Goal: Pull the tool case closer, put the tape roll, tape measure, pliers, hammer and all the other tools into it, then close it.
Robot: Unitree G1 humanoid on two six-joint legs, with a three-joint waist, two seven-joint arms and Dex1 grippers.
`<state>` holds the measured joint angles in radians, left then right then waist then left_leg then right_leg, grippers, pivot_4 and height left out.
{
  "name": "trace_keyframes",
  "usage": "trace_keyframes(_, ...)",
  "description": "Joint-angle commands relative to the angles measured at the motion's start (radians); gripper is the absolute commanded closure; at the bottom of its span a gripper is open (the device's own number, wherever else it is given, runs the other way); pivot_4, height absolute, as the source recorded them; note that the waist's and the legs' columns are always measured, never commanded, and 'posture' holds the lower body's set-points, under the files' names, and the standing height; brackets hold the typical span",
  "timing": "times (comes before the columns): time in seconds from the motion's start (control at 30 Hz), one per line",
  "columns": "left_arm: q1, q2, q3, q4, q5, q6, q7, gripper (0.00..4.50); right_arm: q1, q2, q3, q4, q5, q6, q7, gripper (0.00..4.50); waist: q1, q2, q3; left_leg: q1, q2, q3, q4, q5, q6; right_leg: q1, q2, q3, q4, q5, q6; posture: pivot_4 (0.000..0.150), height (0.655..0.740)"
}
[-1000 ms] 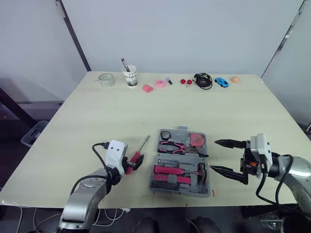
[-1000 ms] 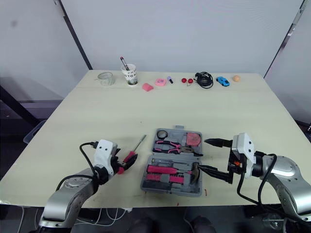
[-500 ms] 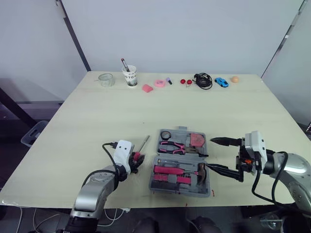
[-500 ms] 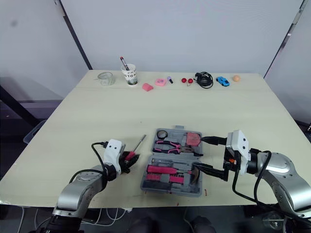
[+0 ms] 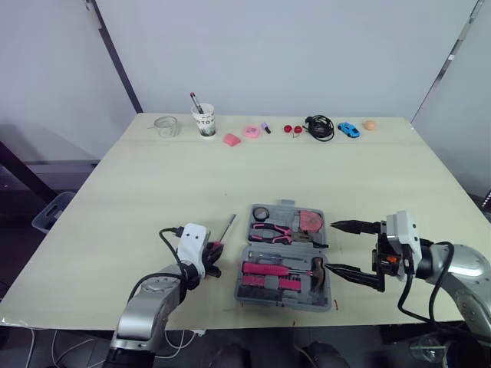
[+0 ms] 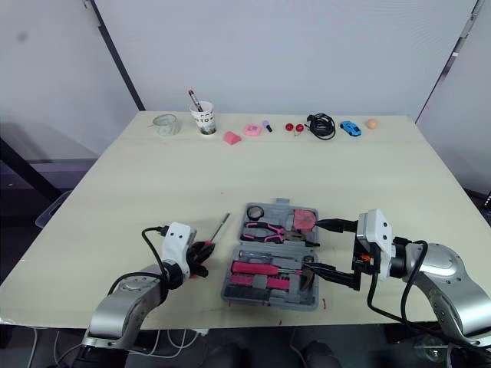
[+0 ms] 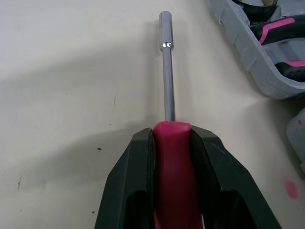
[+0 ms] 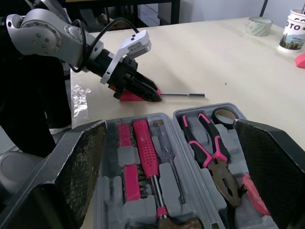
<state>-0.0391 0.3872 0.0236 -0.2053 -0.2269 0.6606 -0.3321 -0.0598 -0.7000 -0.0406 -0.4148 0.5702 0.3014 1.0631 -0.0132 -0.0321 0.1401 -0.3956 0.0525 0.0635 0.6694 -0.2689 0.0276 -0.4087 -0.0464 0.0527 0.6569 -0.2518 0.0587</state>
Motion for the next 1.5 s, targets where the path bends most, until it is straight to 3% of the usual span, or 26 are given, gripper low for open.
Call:
trace_keyframes(0.03,0.011,0.023,0.008,-0.03,0.013,-0.021,-0.016,3.87,-0.02,0.005,-0.001,-0.018,0.008,-0.008,0.001,0.0,0.001,0.0,0.0,0.0,0.0,-0.001,0.0,0.0,0.0,0.0,0.0,0.0,0.0,0.0,0.0,0.15,0.74)
trace_keyframes(0.23,0.041,0.144,0.042,-0.091,-0.005,-0.047,-0.126,3.88,-0.016,0.02,0.004,-0.009,0.004,-0.02,0.001,0.0,0.001,0.0,0.0,0.0,0.0,-0.001,0.0,0.0,0.0,0.0,0.0,0.0,0.0,0.0,0.0,0.15,0.74)
trace_keyframes(0.53,0.082,0.338,0.136,-0.099,-0.092,-0.196,-0.412,3.88,-0.015,0.038,0.008,0.022,-0.01,-0.054,0.017,0.0,0.004,0.0,0.001,-0.001,0.001,-0.001,0.0,0.0,0.0,0.0,-0.001,-0.001,0.0,-0.002,-0.004,0.15,0.74)
trace_keyframes(0.77,0.012,0.489,0.144,-0.055,-0.161,-0.267,-0.667,3.88,-0.011,0.045,0.011,0.044,-0.022,-0.081,0.026,0.0,0.004,0.0,0.002,-0.001,0.001,0.001,0.0,0.0,0.0,0.0,-0.001,-0.002,0.0,-0.002,-0.004,0.15,0.74)
trace_keyframes(0.9,-0.051,0.562,0.076,-0.062,-0.186,-0.27,-0.83,3.88,-0.002,0.038,0.0,0.061,-0.023,-0.099,0.04,0.0,0.003,0.0,0.002,-0.001,0.001,0.004,0.0,0.0,0.0,-0.001,-0.001,-0.002,-0.001,-0.002,-0.004,0.15,0.74)
trace_keyframes(1.07,-0.124,0.583,-0.006,-0.053,-0.176,-0.269,-0.917,3.88,0.015,0.032,-0.008,0.064,-0.029,-0.115,0.046,0.0,0.002,0.001,0.002,-0.001,0.001,0.005,0.0,0.0,0.0,-0.001,0.0,-0.001,-0.001,-0.002,-0.004,0.15,0.74)
trace_keyframes(1.27,-0.278,0.568,-0.207,-0.111,-0.133,-0.191,-0.995,3.88,0.094,-0.009,-0.048,0.043,-0.024,-0.128,0.073,0.0,0.014,0.0,0.003,-0.002,0.0,0.005,0.0,0.0,0.0,-0.001,0.0,0.0,-0.001,-0.002,-0.004,0.15,0.74)
trace_keyframes(1.5,-0.394,0.499,-0.395,-0.14,-0.043,-0.078,-0.968,3.88,0.145,-0.063,-0.071,0.056,-0.025,-0.14,0.117,0.0,0.01,0.0,0.003,-0.001,0.0,0.005,0.001,0.0,0.0,-0.001,0.002,0.0,0.0,-0.002,-0.003,0.15,0.74)
